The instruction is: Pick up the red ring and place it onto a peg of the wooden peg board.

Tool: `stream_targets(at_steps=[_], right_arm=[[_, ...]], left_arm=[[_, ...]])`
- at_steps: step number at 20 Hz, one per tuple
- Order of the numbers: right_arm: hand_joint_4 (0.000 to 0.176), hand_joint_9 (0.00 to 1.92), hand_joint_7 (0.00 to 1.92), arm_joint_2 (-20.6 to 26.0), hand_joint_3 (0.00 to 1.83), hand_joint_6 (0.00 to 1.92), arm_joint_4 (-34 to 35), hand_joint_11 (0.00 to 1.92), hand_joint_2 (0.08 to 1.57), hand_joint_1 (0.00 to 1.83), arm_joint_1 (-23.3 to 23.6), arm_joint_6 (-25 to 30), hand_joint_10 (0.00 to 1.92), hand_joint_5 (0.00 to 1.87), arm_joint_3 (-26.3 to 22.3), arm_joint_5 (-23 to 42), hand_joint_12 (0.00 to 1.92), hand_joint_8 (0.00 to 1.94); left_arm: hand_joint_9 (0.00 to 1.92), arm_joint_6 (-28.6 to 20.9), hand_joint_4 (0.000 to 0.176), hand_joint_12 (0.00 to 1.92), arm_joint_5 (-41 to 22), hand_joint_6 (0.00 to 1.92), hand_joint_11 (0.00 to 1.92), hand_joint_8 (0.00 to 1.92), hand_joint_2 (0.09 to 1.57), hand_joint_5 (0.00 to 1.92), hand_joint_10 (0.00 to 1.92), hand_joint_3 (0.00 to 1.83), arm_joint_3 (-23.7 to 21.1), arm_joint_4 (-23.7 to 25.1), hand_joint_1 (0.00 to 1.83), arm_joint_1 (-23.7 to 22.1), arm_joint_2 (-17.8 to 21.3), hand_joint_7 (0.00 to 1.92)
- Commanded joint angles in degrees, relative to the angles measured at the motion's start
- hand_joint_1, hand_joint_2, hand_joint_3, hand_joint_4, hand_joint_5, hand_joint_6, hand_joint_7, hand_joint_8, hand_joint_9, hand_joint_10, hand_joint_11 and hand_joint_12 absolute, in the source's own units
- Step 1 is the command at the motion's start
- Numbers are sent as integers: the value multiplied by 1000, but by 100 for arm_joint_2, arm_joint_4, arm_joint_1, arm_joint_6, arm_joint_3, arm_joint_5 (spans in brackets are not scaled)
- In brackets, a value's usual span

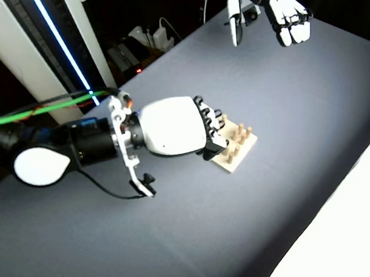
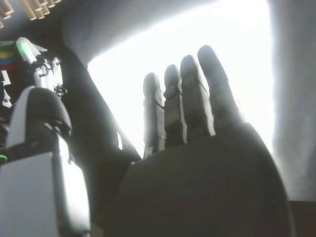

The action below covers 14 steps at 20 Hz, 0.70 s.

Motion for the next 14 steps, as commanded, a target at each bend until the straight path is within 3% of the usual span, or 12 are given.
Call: stream_targets(at_steps=[1, 4, 6, 7, 9, 10, 11, 12, 14], right_arm=[[0, 1057, 1133, -27, 0, 891, 187, 866, 1077, 1258, 87, 9, 987, 990, 31, 532, 1489, 882], [0, 1035, 1104, -129, 0, 780, 157, 806, 1063, 1387, 99, 9, 1120, 1019, 109, 455, 1507, 861], [0, 1003, 1099, -187, 2, 841, 118, 826, 1076, 1259, 103, 9, 1129, 1020, 157, 401, 1554, 955], [0, 1010, 1103, -223, 1, 858, 104, 856, 1076, 1253, 112, 9, 1128, 1020, 195, 362, 1544, 937], [0, 1020, 1117, -267, 0, 823, 67, 874, 1070, 1257, 132, 9, 1125, 1039, 245, 282, 1536, 920], [0, 1045, 1120, -291, 0, 780, 44, 877, 1060, 1363, 137, 9, 1126, 1034, 269, 225, 1517, 814], [0, 1055, 1147, -321, 0, 787, 32, 898, 1057, 1282, 137, 9, 1104, 1056, 299, 169, 1498, 842], [0, 1053, 1129, -352, 0, 746, 28, 870, 1054, 1386, 137, 9, 1128, 1042, 329, 130, 1510, 777], [0, 1039, 1136, -388, 4, 829, 28, 883, 1062, 1282, 140, 9, 1143, 1033, 371, 81, 1542, 848]], left_arm=[[205, -28, 49, 767, -737, 0, 0, 1, 1096, 316, 3, 1, 28, -31, 684, -15, 1, 221], [193, -28, 48, 698, -737, 2, 0, 3, 1088, 329, 3, 0, 34, -33, 664, -10, 1, 235], [201, -30, 39, 739, -733, 2, 0, 3, 1089, 334, 3, 0, 42, -33, 651, -10, -4, 241], [205, -32, 33, 763, -731, 3, 0, 2, 1088, 344, 3, 0, 43, -33, 683, -10, -7, 245], [210, -37, 41, 767, -721, 4, 0, 3, 1084, 348, 4, 0, 42, -33, 689, -10, -6, 248], [254, -55, 32, 839, -711, 4, 0, 8, 1086, 356, 15, 0, 51, -30, 701, -10, -6, 281], [242, -80, 55, 799, -705, 1, 0, 2, 1081, 352, 5, 0, 62, -21, 665, -10, -9, 268], [249, -91, 41, 812, -704, 2, 0, 0, 1079, 360, 5, 0, 64, -15, 655, -10, -11, 265], [230, -95, 45, 772, -705, 0, 0, 1, 1075, 357, 3, 0, 67, -3, 656, -11, -16, 248]])
